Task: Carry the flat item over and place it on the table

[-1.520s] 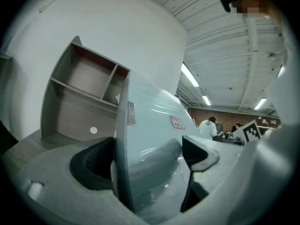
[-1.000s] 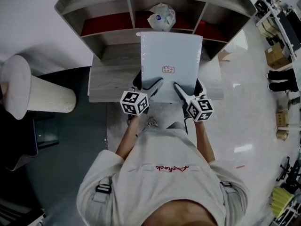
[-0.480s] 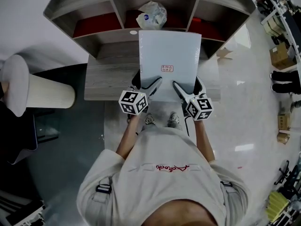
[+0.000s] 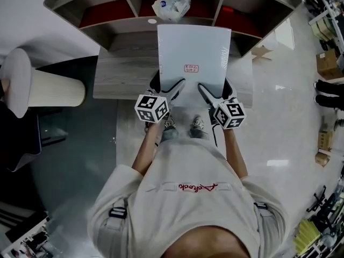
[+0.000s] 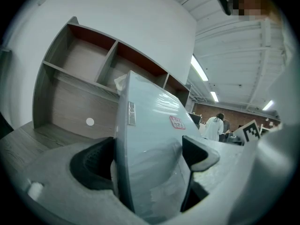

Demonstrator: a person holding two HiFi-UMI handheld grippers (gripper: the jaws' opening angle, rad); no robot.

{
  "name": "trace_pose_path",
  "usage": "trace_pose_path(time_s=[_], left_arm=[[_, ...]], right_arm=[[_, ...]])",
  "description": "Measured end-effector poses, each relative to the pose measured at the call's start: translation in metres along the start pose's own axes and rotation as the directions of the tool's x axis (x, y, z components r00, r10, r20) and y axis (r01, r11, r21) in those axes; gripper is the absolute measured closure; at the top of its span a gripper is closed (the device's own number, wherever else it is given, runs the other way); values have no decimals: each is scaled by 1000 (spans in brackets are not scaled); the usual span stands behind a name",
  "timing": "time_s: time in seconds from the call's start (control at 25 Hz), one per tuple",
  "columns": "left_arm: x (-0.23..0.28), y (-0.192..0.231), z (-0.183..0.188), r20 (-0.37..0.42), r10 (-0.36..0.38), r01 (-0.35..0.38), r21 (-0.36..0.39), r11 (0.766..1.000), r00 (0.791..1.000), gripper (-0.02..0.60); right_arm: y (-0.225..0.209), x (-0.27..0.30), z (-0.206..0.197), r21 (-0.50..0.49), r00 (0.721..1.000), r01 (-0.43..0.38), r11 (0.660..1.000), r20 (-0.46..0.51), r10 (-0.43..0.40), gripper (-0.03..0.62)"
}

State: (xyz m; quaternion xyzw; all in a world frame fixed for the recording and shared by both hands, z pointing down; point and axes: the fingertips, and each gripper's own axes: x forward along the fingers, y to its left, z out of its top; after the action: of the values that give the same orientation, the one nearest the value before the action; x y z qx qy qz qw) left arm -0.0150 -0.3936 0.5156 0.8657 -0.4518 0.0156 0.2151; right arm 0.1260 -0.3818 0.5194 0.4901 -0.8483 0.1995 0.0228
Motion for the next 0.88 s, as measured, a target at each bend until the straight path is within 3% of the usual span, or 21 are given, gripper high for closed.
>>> trace_pose_path(time_s=[0.88], left_arm=[[7, 18, -112, -199, 7, -32, -125, 992, 980, 118]], right_arm=[[-26, -5, -108, 115, 980, 62, 991, -197, -39, 105]])
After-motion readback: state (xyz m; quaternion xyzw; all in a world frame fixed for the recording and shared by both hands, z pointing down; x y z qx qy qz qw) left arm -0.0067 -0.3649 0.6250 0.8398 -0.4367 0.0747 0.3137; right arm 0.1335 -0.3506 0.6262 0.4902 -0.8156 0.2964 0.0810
